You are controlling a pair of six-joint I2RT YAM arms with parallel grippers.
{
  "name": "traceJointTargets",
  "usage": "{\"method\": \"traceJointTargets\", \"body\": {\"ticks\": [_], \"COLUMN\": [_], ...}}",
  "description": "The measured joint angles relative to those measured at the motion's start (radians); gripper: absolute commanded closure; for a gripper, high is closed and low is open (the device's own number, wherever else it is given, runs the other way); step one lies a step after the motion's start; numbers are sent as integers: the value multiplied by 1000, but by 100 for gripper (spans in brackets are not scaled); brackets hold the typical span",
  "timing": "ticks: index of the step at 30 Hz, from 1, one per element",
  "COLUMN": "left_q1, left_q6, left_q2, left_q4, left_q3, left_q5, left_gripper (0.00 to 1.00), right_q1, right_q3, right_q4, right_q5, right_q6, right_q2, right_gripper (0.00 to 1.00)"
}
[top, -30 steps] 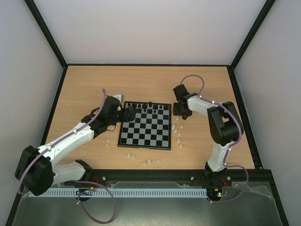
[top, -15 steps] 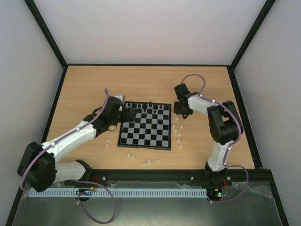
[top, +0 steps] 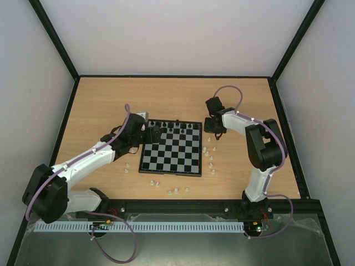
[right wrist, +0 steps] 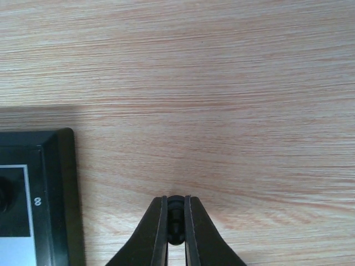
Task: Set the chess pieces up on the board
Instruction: Pick up the chess piece at the center of the board, then place the chess piece on the chessboard.
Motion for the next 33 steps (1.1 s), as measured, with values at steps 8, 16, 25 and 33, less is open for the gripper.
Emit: {"method": "traceJointTargets", "body": {"ticks": [8,16,25,33], "left_q1": [0,0,0,0], "left_q6": [0,0,0,0], "left_q2": [6,10,10,10], "left_q4": [0,-1,-1,-1], "left_q3": [0,0,0,0], "left_q5": [-3,-17,-23,-23], "left_gripper": [1,1,1,1], "right_q1": [17,133,194,223], "right_q3": [0,55,142,198], "right_q4": [-3,-61,-103,-135], "right_q5": [-23,-24,-24,-32], "right_q6": [0,0,0,-4], "right_q2": [-53,-60,-18,57], "right_gripper": [99,99,98,98]}}
